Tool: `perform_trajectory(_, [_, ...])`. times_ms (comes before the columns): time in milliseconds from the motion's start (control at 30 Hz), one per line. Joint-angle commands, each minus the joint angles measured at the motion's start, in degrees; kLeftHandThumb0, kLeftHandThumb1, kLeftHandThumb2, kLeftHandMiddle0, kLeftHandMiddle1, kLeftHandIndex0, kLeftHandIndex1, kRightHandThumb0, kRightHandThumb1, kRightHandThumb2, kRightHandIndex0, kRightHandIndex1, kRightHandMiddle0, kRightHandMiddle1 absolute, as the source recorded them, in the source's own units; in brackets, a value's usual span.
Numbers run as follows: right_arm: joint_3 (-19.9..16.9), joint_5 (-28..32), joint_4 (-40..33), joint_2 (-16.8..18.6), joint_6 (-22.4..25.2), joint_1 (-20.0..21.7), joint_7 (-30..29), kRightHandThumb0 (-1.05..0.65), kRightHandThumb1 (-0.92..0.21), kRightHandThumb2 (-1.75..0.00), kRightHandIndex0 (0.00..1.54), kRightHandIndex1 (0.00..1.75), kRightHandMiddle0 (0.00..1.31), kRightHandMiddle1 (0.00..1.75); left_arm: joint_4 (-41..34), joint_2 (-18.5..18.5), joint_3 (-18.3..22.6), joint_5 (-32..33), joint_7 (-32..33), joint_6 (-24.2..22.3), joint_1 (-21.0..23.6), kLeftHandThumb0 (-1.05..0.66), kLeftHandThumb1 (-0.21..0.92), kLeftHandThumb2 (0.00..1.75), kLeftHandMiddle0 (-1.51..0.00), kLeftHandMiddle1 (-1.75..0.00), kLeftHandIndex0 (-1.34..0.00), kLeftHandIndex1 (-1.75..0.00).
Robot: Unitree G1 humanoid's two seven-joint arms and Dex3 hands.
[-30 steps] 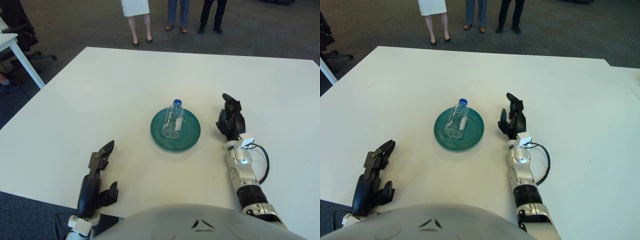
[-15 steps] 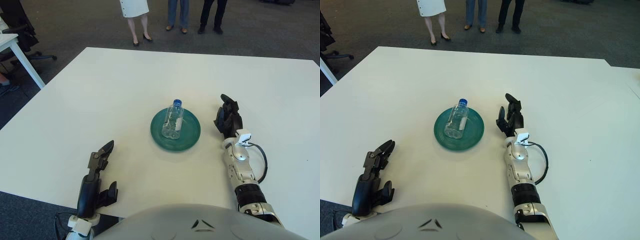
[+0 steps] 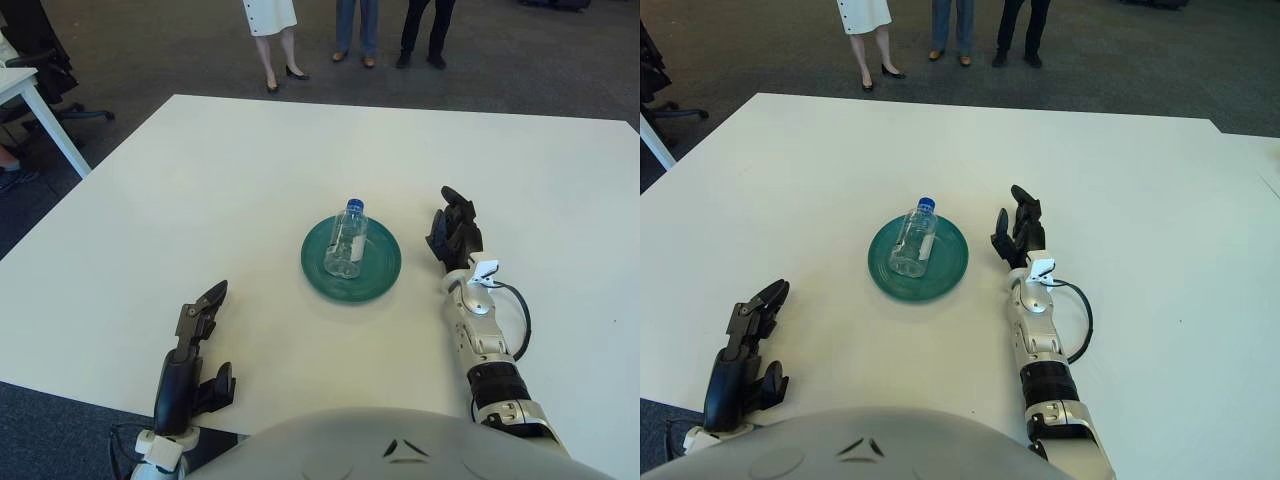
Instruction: Put the bottle into the plate.
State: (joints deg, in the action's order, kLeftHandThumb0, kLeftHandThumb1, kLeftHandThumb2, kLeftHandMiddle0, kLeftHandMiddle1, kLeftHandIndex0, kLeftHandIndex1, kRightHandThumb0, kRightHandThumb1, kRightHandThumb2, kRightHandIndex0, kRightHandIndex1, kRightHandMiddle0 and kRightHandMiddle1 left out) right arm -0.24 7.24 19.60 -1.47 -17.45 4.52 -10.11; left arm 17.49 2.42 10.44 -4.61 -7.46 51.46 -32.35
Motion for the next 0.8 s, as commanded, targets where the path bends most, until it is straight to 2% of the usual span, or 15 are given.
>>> perform_trajectory(0, [-1.5,-1.4,-0.2,2.1,9.6,1.3,-3.7,-0.69,-0.92,-0.76,0.31,0.01,0.00,0.60,11.0,0.0,-2.4,1.3,2.7,-37.1,43.1,-0.73,0.92,0.82,-0.33,0.00,0.00,-0.71])
perform_trajectory(533, [-1.1,-1.4,2.1,2.2,7.7,0.9,-3.6,-0.67,-0.92,-0.74,0.35,0.02,0.00,0.63,17.0,0.0,-2.7,-1.6,4.5,-37.2,48.1,-0.73,0.92,0.83,-0.34,0.00,0.00,-0.71])
perform_trajectory(767, [-1.1,-1.1,3.8,2.3,7.4,1.1,-3.3,-0.66,-0.92,-0.73,0.40,0.03,0.00,0.67,15.0,-1.1,-3.3,-2.0,4.9,-36.0,50.2,-0.72,0.92,0.81,-0.37,-0.01,0.00,-0.77])
